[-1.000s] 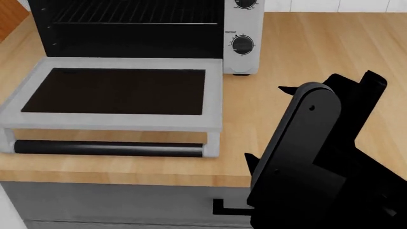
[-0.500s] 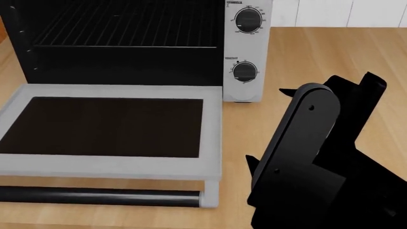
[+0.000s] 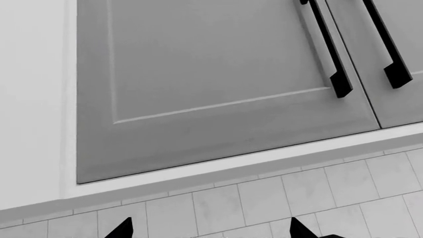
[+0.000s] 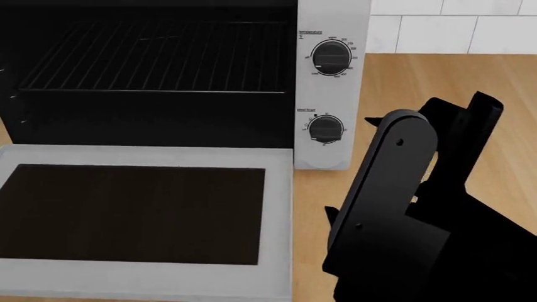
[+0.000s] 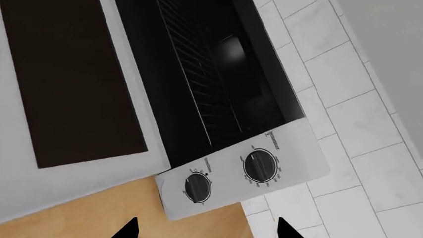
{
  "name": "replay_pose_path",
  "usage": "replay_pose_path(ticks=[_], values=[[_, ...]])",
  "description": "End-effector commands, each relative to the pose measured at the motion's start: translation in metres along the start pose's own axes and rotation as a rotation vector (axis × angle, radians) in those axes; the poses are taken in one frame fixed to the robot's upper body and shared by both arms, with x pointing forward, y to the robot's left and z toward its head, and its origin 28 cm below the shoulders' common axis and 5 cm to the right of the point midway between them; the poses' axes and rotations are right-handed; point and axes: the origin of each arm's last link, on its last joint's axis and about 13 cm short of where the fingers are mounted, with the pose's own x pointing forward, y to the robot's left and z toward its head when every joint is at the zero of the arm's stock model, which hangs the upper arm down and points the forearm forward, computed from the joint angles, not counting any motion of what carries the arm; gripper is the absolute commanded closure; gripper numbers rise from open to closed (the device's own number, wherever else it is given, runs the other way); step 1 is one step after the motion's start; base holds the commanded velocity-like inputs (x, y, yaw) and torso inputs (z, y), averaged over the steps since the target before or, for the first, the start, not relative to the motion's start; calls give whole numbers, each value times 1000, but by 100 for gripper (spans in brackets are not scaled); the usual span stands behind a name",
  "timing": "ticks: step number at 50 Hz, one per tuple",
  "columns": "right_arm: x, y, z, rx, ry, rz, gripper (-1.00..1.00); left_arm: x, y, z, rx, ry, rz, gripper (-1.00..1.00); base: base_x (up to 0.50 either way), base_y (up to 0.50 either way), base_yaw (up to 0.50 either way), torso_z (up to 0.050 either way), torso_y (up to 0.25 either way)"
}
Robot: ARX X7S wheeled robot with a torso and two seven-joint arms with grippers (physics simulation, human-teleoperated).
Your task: Close the toaster oven door.
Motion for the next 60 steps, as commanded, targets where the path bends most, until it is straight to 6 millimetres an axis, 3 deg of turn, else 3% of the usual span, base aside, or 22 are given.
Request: replay_pose_path(ticks=[1, 8, 25, 39, 60], values=[[1, -18, -3, -187, 37, 21, -100, -1, 1, -4, -3, 5, 4, -100, 0, 0, 0, 0, 0], [10, -13, -15, -270, 33, 138, -100, -2, 0, -6, 1, 13, 2, -100, 0, 0, 0, 0, 0], [26, 7, -35, -358, -8, 206, -100, -5, 0, -13, 0, 17, 4, -100, 0, 0, 0, 0, 0], [66, 26, -46, -439, -78, 259, -100, -5, -2, -15, 9, 25, -1, -100, 0, 0, 0, 0, 0], [86, 48, -49, -506, -162, 302, -100, -5, -3, -16, 14, 27, -2, -100, 0, 0, 0, 0, 0]])
